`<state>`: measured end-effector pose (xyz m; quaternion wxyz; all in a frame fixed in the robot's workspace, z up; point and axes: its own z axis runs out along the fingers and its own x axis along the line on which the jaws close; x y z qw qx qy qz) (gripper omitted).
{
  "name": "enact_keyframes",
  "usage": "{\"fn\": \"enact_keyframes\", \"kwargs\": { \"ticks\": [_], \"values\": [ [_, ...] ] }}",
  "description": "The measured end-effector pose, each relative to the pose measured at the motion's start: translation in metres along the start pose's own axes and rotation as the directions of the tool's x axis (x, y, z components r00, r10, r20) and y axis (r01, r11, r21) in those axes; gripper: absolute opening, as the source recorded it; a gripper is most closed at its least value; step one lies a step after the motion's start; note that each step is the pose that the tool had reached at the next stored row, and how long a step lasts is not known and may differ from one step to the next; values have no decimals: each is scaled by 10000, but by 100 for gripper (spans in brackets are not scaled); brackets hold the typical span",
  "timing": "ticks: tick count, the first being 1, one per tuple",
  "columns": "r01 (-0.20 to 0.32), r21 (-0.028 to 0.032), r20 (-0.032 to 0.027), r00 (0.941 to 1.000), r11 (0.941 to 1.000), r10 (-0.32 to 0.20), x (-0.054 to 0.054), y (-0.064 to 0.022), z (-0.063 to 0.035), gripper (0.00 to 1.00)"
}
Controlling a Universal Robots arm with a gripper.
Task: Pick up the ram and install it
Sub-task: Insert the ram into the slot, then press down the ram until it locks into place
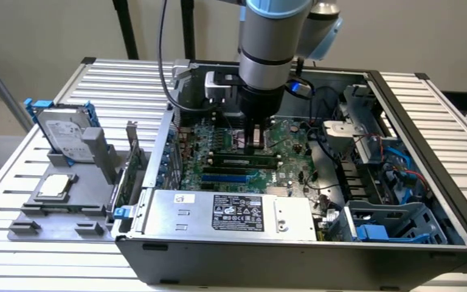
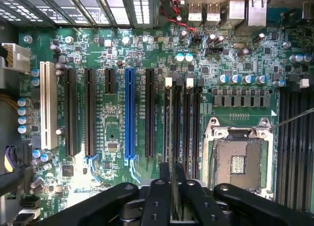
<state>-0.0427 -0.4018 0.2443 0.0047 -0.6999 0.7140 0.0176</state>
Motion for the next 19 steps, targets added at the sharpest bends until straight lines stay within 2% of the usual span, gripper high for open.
{"fn": "enact_keyframes", "kwargs": {
  "ticks": [3, 19],
  "values": [
    [1, -4, 0, 10000, 10000, -1, -1, 4, -35, 11],
    [0, -25, -1, 10000, 10000, 0, -1, 5, -36, 11]
  ]
}}
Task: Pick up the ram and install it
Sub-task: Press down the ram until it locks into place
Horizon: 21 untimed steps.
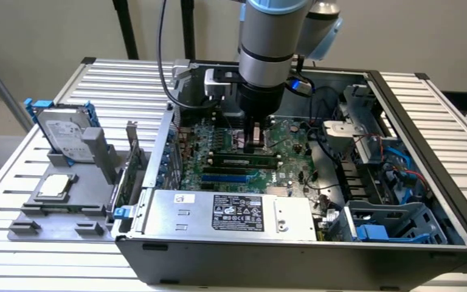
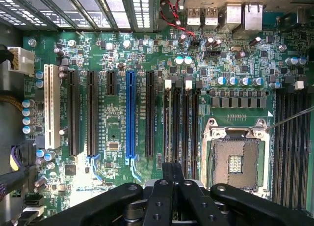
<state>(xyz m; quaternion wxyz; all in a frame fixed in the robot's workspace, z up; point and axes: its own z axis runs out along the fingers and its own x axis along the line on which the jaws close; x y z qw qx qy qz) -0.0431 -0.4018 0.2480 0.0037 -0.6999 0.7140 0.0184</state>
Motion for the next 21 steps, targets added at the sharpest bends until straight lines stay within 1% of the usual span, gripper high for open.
{"fn": "enact_keyframes", "kwargs": {
  "ticks": [2, 9, 12, 15, 17, 18, 19, 21],
  "values": [
    [0, 1, 2, 10000, 10000, 0, 0, -1, 18, 11],
    [0, 0, 0, 10000, 10000, 0, -8, 22, 145, 11],
    [2, -6, -23, 10000, 10000, -2, -8, 23, 194, 11],
    [-1, -7, -32, 10000, 10000, 1, -8, 24, 243, 11],
    [0, -6, -34, 10000, 10000, 0, -6, 24, 245, 11],
    [0, -12, -38, 10000, 10000, 0, -6, 25, 227, 11],
    [-1, -12, -6, 10000, 10000, 1, -13, 23, 199, 11],
    [-3, -32, -20, 10000, 10000, 3, -14, 24, 106, 11]
  ]
}}
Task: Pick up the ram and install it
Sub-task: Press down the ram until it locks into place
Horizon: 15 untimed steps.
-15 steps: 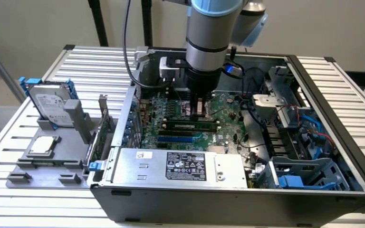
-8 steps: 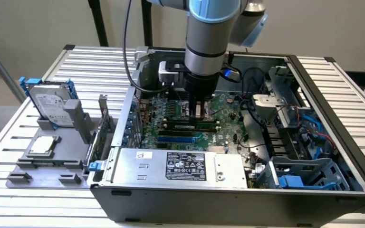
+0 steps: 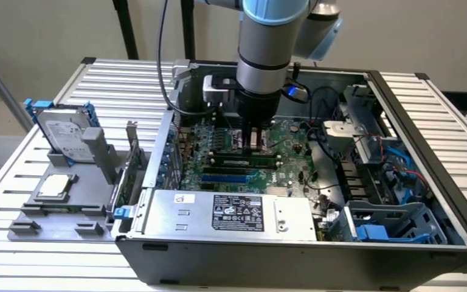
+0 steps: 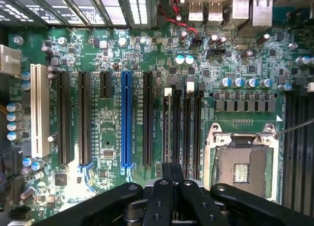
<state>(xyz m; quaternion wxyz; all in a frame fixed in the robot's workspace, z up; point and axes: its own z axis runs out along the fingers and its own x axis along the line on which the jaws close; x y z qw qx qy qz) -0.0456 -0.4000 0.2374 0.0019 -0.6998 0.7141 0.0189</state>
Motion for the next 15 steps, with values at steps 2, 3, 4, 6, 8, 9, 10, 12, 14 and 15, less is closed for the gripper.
{"fn": "enact_keyframes", "kwargs": {
  "ticks": [2, 3, 4, 6, 8, 9, 10, 12, 14, 15],
  "values": [
    [1, -12, 0, 10000, 10000, -1, -3, -8, -93, 11],
    [1, -19, 1, 10000, 10000, -1, -4, -15, -139, 11],
    [1, -28, -1, 10000, 10000, -1, -6, -24, -185, 11],
    [0, -45, -2, 10000, 10000, 0, -7, -36, -238, 11],
    [-1, -54, 1, 10000, 10000, 1, -8, -38, -238, 11],
    [-1, -54, 1, 10000, 10000, 1, -8, -38, -238, 11],
    [-1, -54, 1, 10000, 10000, 1, -8, -38, -238, 11],
    [0, -55, 0, 10000, 10000, 0, -8, -38, -238, 11],
    [0, -55, 0, 10000, 10000, 0, -7, -38, -238, 11],
    [0, -55, 0, 10000, 10000, 0, -7, -38, -238, 11]
  ]
}}
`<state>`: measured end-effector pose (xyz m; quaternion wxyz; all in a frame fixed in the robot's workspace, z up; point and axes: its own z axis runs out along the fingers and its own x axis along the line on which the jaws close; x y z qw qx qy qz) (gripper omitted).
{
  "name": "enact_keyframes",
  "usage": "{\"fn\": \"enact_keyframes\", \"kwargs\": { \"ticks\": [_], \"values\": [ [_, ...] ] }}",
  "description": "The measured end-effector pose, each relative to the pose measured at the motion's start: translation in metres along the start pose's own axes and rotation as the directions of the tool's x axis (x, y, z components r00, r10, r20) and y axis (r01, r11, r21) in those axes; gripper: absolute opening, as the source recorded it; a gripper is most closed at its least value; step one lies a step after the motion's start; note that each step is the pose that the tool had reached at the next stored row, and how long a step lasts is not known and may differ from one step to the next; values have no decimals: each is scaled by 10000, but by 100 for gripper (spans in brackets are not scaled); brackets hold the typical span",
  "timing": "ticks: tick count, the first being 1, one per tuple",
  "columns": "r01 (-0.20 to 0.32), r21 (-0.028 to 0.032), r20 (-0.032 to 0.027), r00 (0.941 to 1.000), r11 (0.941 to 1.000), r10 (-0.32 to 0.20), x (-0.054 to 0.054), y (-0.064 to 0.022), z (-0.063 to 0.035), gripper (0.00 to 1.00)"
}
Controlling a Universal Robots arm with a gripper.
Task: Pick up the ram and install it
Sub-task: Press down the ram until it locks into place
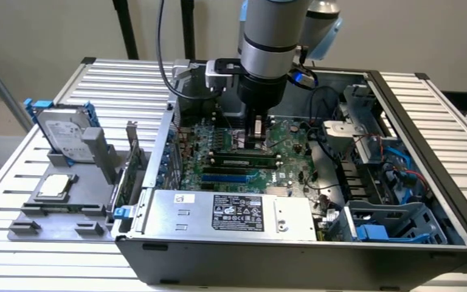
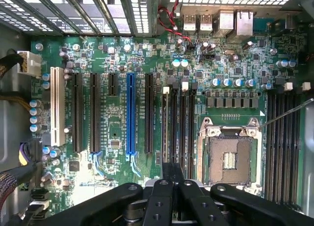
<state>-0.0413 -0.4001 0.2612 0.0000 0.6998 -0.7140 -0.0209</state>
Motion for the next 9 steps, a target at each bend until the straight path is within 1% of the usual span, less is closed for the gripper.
{"fn": "enact_keyframes", "kwargs": {
  "ticks": [9],
  "values": [
    [0, 0, 3, 10000, 10000, 0, 0, 0, 0, 11]
  ]
}}
